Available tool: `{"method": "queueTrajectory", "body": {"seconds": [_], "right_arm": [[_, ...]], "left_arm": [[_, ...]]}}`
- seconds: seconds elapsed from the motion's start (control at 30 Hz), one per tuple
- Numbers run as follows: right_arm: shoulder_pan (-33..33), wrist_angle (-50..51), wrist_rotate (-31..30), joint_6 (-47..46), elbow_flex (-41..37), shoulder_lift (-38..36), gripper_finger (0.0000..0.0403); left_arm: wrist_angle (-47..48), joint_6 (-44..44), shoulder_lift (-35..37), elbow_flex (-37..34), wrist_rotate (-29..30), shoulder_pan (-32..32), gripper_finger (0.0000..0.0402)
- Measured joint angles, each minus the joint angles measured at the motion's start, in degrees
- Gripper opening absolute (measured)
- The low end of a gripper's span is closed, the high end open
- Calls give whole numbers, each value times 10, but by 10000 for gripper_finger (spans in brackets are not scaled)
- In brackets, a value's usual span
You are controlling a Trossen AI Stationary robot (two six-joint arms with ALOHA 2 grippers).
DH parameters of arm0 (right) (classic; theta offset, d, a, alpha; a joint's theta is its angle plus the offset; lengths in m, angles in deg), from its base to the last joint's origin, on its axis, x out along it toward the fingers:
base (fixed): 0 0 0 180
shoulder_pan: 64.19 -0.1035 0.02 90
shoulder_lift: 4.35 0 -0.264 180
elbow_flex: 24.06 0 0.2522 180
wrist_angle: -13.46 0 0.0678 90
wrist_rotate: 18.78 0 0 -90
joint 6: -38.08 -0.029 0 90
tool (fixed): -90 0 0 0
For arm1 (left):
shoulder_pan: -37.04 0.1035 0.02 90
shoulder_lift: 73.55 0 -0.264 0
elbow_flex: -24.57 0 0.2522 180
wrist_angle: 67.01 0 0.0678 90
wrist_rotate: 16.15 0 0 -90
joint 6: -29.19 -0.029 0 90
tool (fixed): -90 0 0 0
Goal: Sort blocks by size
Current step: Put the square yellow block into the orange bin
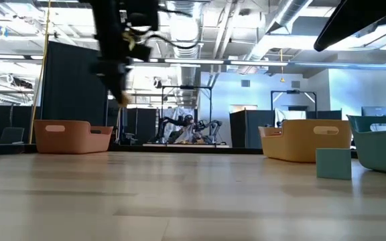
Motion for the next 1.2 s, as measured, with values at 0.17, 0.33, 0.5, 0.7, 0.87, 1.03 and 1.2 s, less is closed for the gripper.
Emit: {"method": "queueTrajectory", "body": {"seconds": [0.17,0.33,0.5,0.7,0.87,1.03,1.2], "right_arm": [[0,-1,0,1,0,0,255],[3,-1,0,3,0,0,255],[9,-1,0,5,0,0,255],[9,-1,0,5,0,0,255],[9,-1,0,5,0,0,255],[9,-1,0,5,0,0,255],[8,-1,1,-8,0,0,255]], "left_arm": [[95,14,89,-24,0,85,126],[118,-15,155,-53,0,169,126],[107,-58,174,-89,-12,263,126],[71,-116,157,-134,-45,360,126],[52,-126,130,-142,-65,406,128],[53,-123,108,-142,-75,411,130],[54,-121,92,-142,-91,411,131]]}}
